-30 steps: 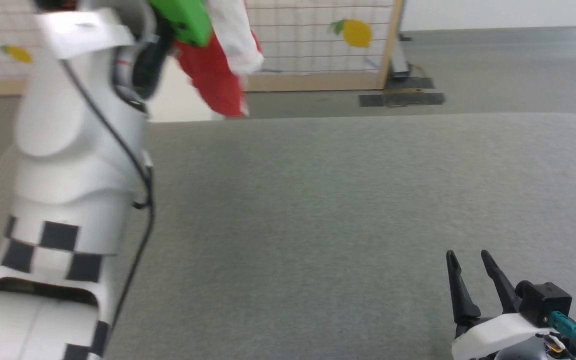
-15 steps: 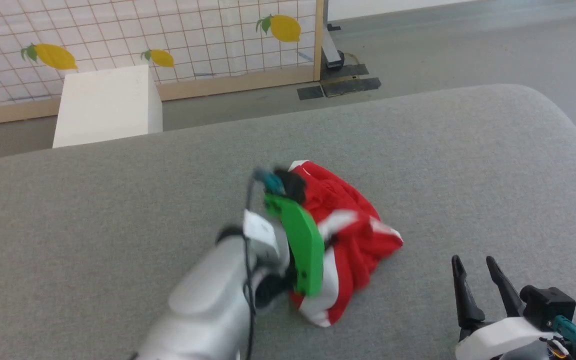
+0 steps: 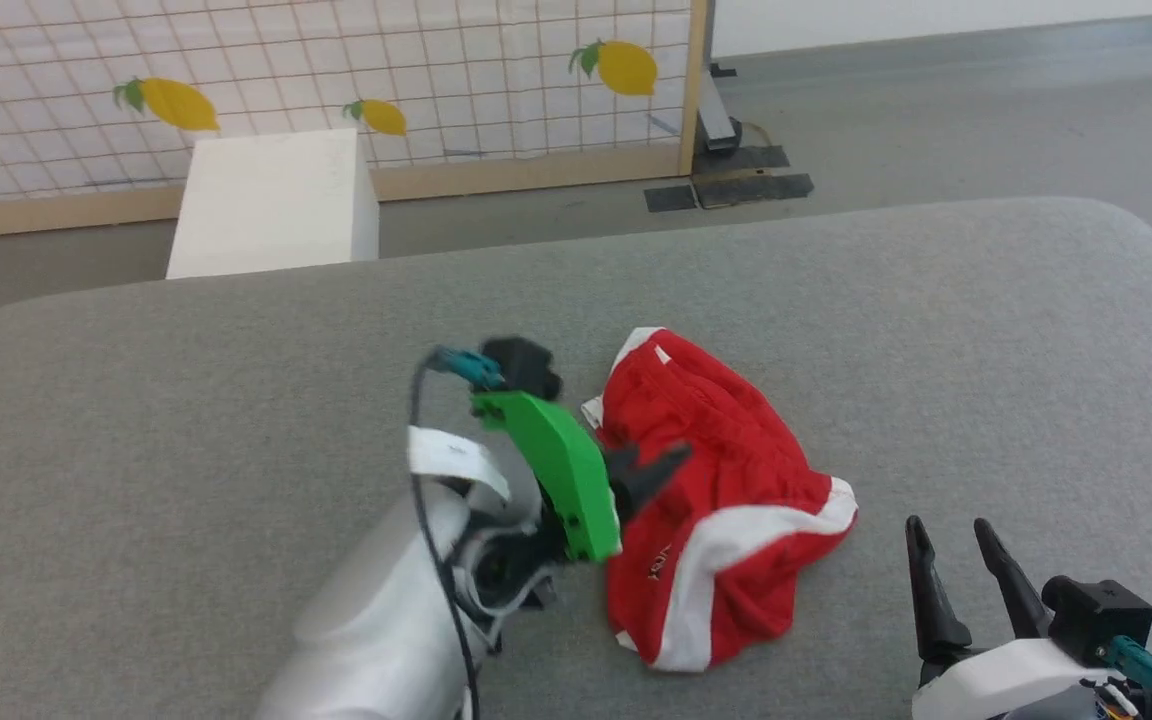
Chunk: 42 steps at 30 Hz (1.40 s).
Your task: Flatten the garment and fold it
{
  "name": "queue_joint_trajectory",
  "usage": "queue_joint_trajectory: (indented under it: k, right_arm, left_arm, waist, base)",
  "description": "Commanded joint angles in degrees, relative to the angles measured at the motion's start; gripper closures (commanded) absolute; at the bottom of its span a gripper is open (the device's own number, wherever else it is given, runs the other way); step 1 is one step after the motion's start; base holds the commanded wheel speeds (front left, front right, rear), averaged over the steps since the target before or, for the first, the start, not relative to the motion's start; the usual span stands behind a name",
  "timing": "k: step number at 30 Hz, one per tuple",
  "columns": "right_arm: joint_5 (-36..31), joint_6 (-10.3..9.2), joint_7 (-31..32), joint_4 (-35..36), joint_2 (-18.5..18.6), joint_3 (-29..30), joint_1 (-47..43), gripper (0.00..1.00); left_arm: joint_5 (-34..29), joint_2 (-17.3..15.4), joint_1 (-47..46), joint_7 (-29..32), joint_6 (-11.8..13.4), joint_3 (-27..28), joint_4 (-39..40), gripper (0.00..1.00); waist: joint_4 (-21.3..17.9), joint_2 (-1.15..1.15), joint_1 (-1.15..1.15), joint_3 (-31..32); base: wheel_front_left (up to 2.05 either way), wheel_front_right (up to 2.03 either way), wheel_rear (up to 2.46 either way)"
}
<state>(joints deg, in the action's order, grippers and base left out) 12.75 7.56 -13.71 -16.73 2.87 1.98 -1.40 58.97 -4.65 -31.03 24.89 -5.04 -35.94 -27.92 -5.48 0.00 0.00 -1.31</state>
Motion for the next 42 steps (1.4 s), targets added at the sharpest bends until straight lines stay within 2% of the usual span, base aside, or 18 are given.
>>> queue_joint_trajectory:
  k: [1,4,9,14,16,20,25,31,32,33,38,42]
  right_arm:
    - [0.3,-0.08,-0.5,-0.1,0.0,-0.1,-0.5,0.0]
    - [0.5,-0.08,-0.4,0.0,0.0,-0.2,-0.6,0.0]
    - [0.5,-0.08,-0.1,0.2,0.0,0.1,-0.4,0.0]
    - [0.0,-0.08,1.3,0.1,0.0,-0.2,-0.1,0.0]
    - [0.1,-0.08,2.0,0.1,0.0,-0.5,0.1,0.0]
    - [-0.7,-0.08,5.4,0.0,0.0,-1.5,1.1,0.0]
    - [-1.4,-0.08,12.1,-0.8,0.0,-3.3,5.6,0.0]
    - [-3.2,-0.08,24.3,-6.2,0.0,-7.2,18.2,0.0]
    - [-4.0,-0.08,26.0,-7.7,0.0,-7.9,21.0,0.0]
    - [-5.8,-0.08,30.1,-12.5,0.0,-9.3,27.5,0.0]
    - [-10.8,-0.08,33.3,-21.3,0.1,-8.4,35.7,0.0]
    - [-14.2,-0.08,34.7,-26.6,0.1,-6.6,38.9,0.0]
  left_arm:
    - [0.8,-0.8,-0.7,-1.7,0.5,1.8,1.2,0.0]
    - [0.9,-2.7,-0.5,-6.9,1.4,6.0,4.1,0.0]
    - [-0.8,-6.2,3.7,-21.7,3.8,14.5,8.1,0.0]
    - [-7.1,-10.4,11.9,-35.2,7.6,18.7,10.3,0.0]
    - [-10.3,-11.8,15.4,-37.9,9.2,19.1,11.0,0.0]
    - [-15.6,-12.1,21.8,-39.5,12.3,19.4,12.9,0.0]
    - [-18.1,-9.9,26.9,-39.8,13.6,20.4,14.9,0.0]
    - [-20.1,-6.6,28.4,-39.9,12.4,21.6,17.1,0.0]
    - [-20.6,-6.3,28.4,-39.9,11.9,21.6,17.3,0.0]
    - [-21.7,-5.4,28.1,-39.9,11.1,21.6,17.8,0.0]
    - [-22.7,-4.0,26.0,-39.9,9.3,21.0,16.9,0.0]
    - [-23.4,-2.9,24.5,-39.9,8.3,20.1,16.1,0.0]
  waist:
    - [1.4,0.0,0.0,1.0]
    - [2.3,0.0,0.0,1.4]
    - [3.4,0.0,0.0,2.0]
    - [4.0,0.0,0.0,2.1]
    - [4.2,0.0,0.0,2.0]
    - [4.8,0.0,0.0,1.8]
    - [6.4,0.0,0.0,1.1]
    - [9.6,0.0,0.0,-1.7]
    - [10.2,0.0,0.0,-2.4]
    - [11.9,0.0,0.0,-4.3]
    - [15.5,0.0,0.0,-7.5]
    - [17.3,0.0,0.0,-9.4]
  base:
    - [0.0,0.0,0.0]
    - [0.0,0.0,0.0]
    - [0.0,0.0,0.0]
    - [0.0,0.0,0.0]
    - [0.0,0.0,0.0]
    - [0.0,0.0,0.0]
    - [0.0,0.0,0.0]
    - [0.0,0.0,0.0]
    - [0.0,0.0,0.0]
    - [0.0,0.0,0.0]
    - [0.0,0.0,0.0]
    - [0.0,0.0,0.0]
